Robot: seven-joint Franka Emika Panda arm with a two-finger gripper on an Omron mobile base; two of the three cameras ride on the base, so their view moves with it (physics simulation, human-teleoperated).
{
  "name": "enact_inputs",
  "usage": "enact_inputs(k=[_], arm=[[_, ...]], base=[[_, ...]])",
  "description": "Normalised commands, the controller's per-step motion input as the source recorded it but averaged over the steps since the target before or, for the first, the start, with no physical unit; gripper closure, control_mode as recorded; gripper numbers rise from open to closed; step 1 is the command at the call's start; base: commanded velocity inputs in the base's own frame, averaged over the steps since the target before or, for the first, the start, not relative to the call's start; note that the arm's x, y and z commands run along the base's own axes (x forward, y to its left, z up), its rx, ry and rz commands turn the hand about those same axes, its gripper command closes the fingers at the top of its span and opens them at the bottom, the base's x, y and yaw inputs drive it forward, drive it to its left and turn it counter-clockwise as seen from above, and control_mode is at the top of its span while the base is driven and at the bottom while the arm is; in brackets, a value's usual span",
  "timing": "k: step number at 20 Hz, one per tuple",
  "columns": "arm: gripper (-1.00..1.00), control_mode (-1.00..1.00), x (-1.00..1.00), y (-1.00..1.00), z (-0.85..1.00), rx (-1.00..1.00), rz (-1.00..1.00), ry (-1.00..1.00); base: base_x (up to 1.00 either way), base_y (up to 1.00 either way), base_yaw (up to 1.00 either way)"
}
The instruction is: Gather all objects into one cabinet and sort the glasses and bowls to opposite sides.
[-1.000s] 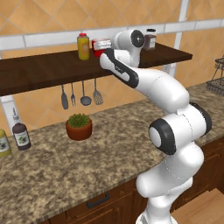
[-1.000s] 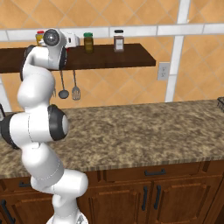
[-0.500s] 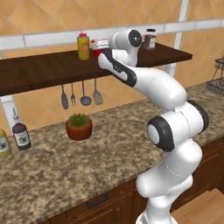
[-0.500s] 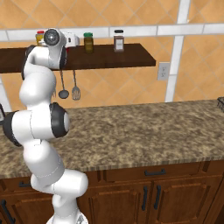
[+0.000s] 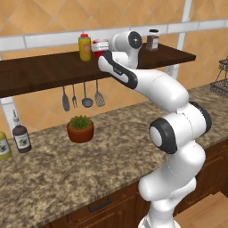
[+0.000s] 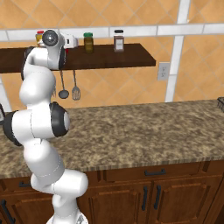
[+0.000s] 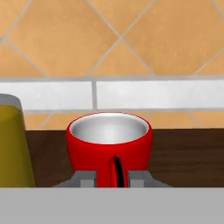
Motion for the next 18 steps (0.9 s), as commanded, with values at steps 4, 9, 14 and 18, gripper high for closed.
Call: enact_inputs(k=[4, 9, 14, 18], arm=[[1.0, -1.0, 0.0, 0.0, 0.0, 0.05, 0.0, 0.0], [1.0, -1.0, 0.03, 0.02, -0.03, 0.01, 0.0, 0.1], [1.0, -1.0, -0.02, 0.0, 0.0, 0.01, 0.0, 0.06], [1.0, -1.0, -0.04, 0.16, -0.03, -0.05, 0.01, 0.0]], base=[[0.0, 0.0, 0.0], [0.0, 0.0, 0.0], [0.0, 0.0, 0.0], [0.0, 0.0, 0.0]])
